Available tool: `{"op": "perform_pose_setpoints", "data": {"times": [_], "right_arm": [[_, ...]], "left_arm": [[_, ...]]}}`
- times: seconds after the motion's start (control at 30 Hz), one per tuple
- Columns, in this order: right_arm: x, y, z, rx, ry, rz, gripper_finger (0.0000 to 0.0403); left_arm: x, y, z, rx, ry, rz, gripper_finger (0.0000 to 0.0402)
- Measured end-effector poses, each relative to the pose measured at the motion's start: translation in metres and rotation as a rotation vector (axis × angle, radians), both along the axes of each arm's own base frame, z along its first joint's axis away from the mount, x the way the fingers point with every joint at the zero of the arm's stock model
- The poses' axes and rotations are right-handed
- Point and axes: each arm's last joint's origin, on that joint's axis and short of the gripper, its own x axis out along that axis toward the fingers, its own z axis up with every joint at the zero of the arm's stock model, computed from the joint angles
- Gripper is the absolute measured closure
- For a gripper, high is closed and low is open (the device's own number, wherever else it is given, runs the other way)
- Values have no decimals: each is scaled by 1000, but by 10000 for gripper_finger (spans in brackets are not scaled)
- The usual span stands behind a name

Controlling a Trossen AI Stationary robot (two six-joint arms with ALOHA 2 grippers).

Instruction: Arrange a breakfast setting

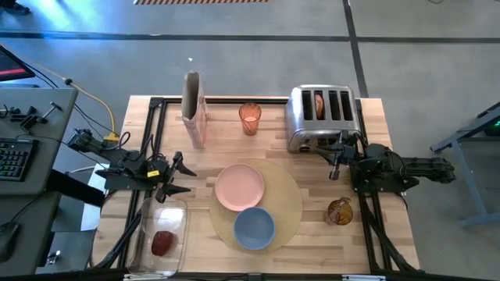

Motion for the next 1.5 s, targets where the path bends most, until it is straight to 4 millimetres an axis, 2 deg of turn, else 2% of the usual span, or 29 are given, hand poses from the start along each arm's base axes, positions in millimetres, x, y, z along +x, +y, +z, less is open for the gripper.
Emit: {"op": "perform_pose_setpoints", "data": {"times": [0.17,0.43,0.57,0.73,1.03,1.23,1.5], "right_arm": [[0,0,0,0,0,0,350],[0,0,0,0,0,0,350],[0,0,0,0,0,0,350],[0,0,0,0,0,0,350],[0,0,0,0,0,0,350],[0,0,0,0,0,0,350],[0,0,0,0,0,0,350]], "left_arm": [[0,0,0,-14,3,-1,139],[0,1,2,-191,28,20,139],[-1,2,13,-280,10,38,139],[-4,8,34,-408,-45,181,139],[1,11,62,-446,-58,385,139],[14,9,67,-507,-8,533,139],[23,7,67,-475,121,690,141]]}}
